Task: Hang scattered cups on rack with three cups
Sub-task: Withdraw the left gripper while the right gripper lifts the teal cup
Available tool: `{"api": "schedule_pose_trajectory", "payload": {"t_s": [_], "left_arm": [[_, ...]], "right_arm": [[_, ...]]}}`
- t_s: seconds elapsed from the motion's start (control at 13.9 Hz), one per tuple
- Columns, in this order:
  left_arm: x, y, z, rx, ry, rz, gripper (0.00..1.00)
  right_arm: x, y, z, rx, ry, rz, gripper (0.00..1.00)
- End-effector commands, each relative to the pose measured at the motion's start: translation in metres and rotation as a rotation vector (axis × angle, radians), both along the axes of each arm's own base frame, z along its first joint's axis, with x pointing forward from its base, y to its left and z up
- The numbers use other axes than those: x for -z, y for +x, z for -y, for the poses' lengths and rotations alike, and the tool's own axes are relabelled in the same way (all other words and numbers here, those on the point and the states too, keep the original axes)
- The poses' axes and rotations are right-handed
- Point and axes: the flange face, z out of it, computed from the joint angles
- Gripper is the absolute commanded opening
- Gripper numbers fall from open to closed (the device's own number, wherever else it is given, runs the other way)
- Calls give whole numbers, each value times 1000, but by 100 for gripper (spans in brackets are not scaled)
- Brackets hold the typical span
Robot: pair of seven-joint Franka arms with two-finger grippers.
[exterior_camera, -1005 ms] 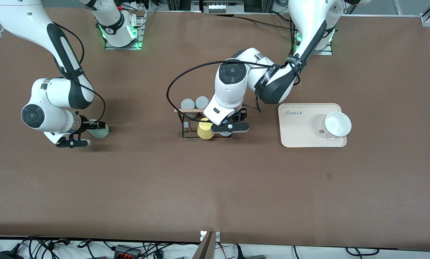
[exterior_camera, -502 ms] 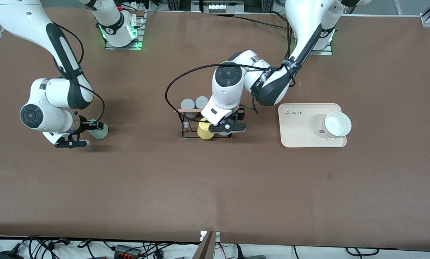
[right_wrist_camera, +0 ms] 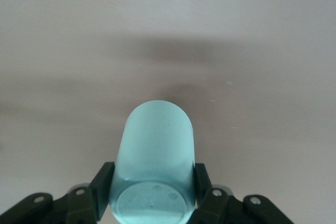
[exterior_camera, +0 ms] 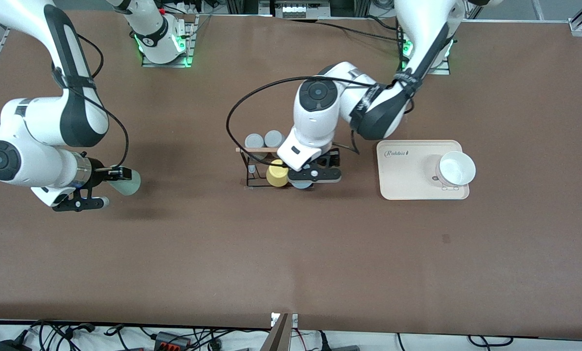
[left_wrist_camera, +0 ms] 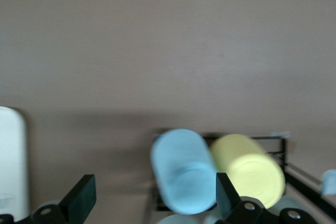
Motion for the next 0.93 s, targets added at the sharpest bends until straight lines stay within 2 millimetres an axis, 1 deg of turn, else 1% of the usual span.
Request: {"api": "schedule_pose_trajectory", "payload": {"t_s": [0.0, 0.07, 0.14, 0.29, 0.43, 0.5, 0.57, 0.72, 0.79, 0.86], "left_arm": [[-53, 16, -70, 72, 59, -38, 100], [-72, 19, -96, 102, 73, -59, 100], [-86, 25, -126, 108, 87, -82, 100], [-124, 30, -195, 109, 85, -133, 100], [-151, 35, -269, 66, 43, -171, 100], [-166, 32, -298, 66, 39, -173, 100], [-179, 29, -318, 59, 39, -166, 100], [-193, 29, -373, 37, 17, -153, 100], [-204, 22, -385, 94, -21, -135, 100], [-204, 10, -397, 130, -33, -133, 100]], "right_arm": [[-6, 6, -24, 79, 26, -11, 28], [-12, 6, -43, 88, 21, -2, 28], [-15, 6, -54, 109, 15, 3, 28], [-27, 5, -88, 145, 5, 19, 28], [-35, -1, -124, 196, -8, 27, 28], [-37, -5, -143, 225, -16, 30, 28], [-45, -9, -164, 254, -19, 41, 28], [-55, -16, -203, 320, -9, 51, 28], [-56, -19, -221, 370, 23, 33, 28], [-57, -20, -234, 405, 47, 22, 28]]}}
